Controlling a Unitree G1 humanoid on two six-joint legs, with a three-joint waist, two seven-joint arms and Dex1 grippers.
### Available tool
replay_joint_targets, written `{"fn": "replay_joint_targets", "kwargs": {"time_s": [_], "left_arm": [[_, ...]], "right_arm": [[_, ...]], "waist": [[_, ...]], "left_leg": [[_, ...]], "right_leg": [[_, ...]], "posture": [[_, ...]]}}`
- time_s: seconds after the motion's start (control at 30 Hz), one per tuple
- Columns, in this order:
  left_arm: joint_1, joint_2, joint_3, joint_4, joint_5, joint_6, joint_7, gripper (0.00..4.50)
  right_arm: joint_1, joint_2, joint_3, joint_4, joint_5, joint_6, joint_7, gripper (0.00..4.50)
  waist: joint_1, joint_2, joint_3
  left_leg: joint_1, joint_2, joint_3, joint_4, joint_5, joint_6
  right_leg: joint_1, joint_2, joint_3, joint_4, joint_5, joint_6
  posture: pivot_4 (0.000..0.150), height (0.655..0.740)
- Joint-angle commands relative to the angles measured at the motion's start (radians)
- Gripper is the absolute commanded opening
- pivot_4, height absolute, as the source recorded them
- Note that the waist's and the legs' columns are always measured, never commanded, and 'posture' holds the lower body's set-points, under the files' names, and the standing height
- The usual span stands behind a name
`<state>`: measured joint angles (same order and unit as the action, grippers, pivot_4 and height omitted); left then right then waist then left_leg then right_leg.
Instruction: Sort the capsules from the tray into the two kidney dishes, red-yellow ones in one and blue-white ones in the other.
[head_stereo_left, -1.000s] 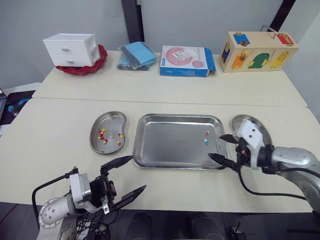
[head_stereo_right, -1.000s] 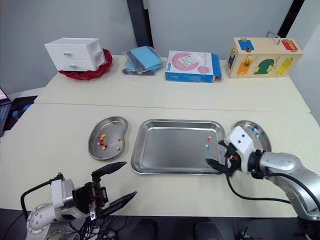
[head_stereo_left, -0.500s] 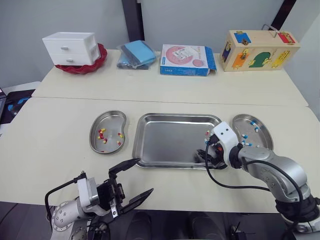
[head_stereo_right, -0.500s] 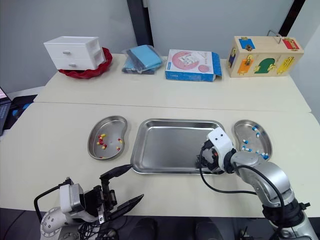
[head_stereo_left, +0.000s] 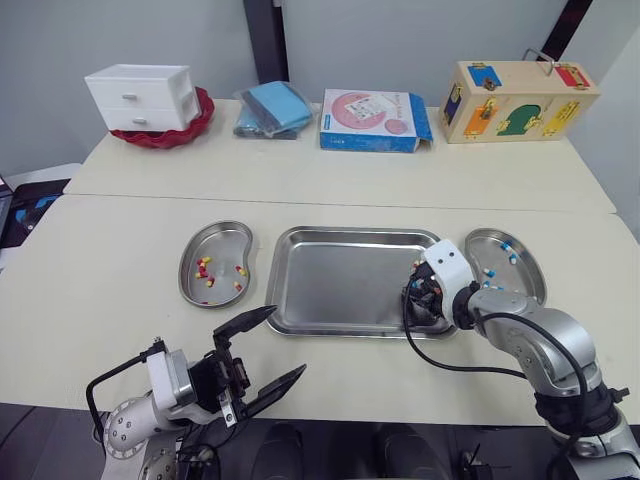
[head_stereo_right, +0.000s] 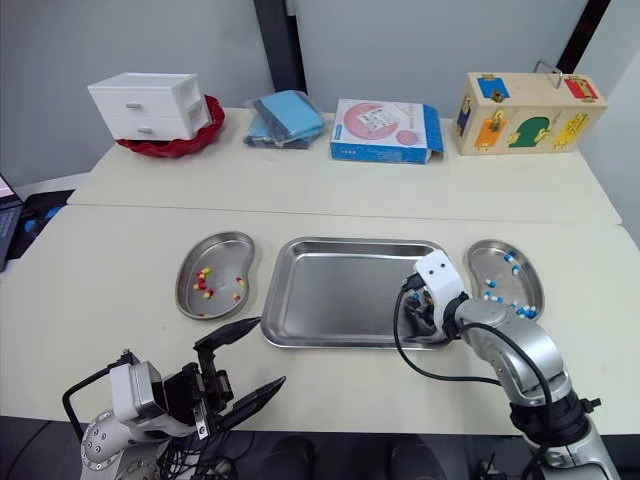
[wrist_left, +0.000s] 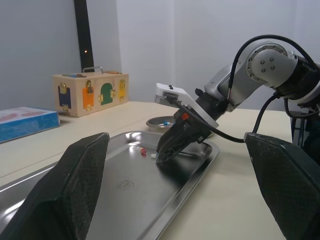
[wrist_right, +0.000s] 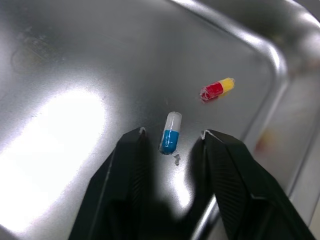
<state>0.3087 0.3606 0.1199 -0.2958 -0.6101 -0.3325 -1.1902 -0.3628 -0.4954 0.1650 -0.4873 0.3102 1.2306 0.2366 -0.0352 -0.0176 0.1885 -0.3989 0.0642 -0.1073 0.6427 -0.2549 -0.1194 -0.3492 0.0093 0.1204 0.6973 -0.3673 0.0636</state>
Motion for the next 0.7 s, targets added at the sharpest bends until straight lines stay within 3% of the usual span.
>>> {"fn": "replay_joint_targets", "kwargs": {"time_s": [0.03,0.17,0.4,0.53,0.7], "left_arm": [[-0.007,0.011,0.009,0.004,-0.013,-0.018,0.0,4.5],[-0.01,0.015,0.008,0.011,-0.014,-0.023,0.001,4.5],[-0.017,0.008,-0.007,0.001,-0.029,-0.031,-0.017,4.5],[-0.038,0.015,-0.028,-0.002,-0.041,-0.025,-0.047,4.5],[-0.07,0.02,-0.057,0.02,-0.052,-0.021,-0.096,4.5]], "right_arm": [[0.015,0.002,0.015,-0.005,-0.013,-0.02,0.01,0.93],[0.02,0.002,0.019,-0.006,-0.026,-0.042,0.016,0.04],[0.048,-0.081,-0.086,-0.06,0.0,-0.186,0.123,0.04],[0.14,-0.185,-0.29,-0.084,0.051,-0.219,0.224,0.04],[0.239,-0.273,-0.437,0.0,0.028,-0.283,0.262,0.04]], "waist": [[0.0,0.0,0.0],[-0.001,0.0,0.0],[0.002,0.0,0.0],[0.008,0.0,0.0],[0.003,0.0,0.0]], "left_leg": [[0.0,0.0,0.0,0.0,0.0,0.0],[0.0,0.0,0.0,0.0,0.0,0.0],[-0.001,0.0,0.0,0.0,0.0,0.0],[-0.001,0.0,0.0,0.0,0.0,0.0],[-0.001,-0.001,0.001,0.0,0.0,0.0]], "right_leg": [[0.0,0.0,0.0,0.0,0.0,0.0],[0.0,0.0,0.0,0.0,0.0,0.0],[0.0,0.0,0.0,0.0,0.0,0.0],[0.0,0.0,0.0,-0.001,0.0,0.0],[0.001,0.0,0.0,-0.001,0.0,0.0]], "posture": [[0.15,0.74],[0.15,0.74],[0.15,0.74],[0.15,0.74],[0.15,0.74]]}}
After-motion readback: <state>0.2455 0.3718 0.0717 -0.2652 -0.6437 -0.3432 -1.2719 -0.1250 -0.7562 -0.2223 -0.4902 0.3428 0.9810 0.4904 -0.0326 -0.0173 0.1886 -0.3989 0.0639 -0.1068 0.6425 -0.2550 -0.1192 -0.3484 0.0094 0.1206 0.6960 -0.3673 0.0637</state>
